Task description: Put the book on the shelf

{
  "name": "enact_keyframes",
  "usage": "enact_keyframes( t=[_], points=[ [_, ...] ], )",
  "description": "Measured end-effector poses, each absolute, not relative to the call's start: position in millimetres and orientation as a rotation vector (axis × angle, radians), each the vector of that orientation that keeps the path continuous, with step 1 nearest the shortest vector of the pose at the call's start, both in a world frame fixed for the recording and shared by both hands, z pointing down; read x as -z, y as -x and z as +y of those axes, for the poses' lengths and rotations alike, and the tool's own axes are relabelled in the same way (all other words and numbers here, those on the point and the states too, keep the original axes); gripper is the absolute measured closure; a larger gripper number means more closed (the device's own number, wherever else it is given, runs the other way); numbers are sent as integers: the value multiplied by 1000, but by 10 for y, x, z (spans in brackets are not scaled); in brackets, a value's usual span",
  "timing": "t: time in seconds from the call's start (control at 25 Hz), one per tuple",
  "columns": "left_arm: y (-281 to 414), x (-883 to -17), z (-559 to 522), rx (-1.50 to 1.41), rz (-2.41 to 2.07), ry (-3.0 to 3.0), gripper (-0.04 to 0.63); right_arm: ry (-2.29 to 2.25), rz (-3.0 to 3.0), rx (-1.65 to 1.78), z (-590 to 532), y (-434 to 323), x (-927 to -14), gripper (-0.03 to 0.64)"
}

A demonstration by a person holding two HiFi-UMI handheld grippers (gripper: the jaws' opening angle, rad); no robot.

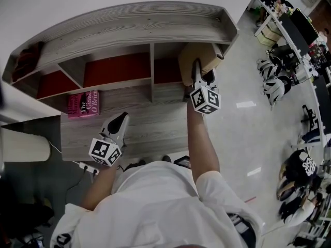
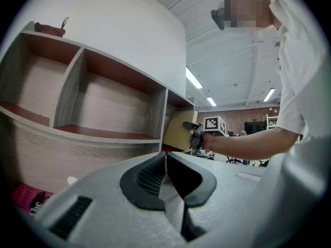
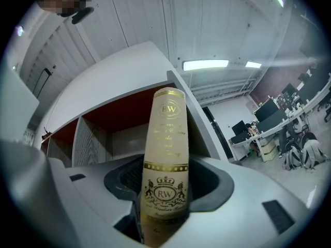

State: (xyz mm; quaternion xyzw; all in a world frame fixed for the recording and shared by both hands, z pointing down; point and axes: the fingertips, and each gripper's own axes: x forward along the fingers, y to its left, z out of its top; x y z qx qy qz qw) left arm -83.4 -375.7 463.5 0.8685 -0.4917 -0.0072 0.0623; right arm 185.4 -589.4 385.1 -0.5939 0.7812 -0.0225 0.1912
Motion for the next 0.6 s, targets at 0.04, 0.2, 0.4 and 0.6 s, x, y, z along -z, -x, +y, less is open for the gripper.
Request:
enact_keyframes(
  t=[0.04, 0.2, 0.4, 0.6],
  points=[
    [837, -4637, -3754, 24, -1486, -2623, 571, 1666, 2197, 66, -5891, -1859, -3846, 402],
    [847, -4644, -3750, 28, -1483, -2616, 571, 1658, 2202, 76, -5877, -1871, -3825, 402],
    [816, -4649, -3744, 30, -1465, -2622, 571, 1638, 2207, 96, -5827, -1877, -3835, 399],
    [763, -4665, -3737, 37, -1429, -2633, 571, 1641, 2220, 118, -5757, -1898, -3860, 391]
  ],
)
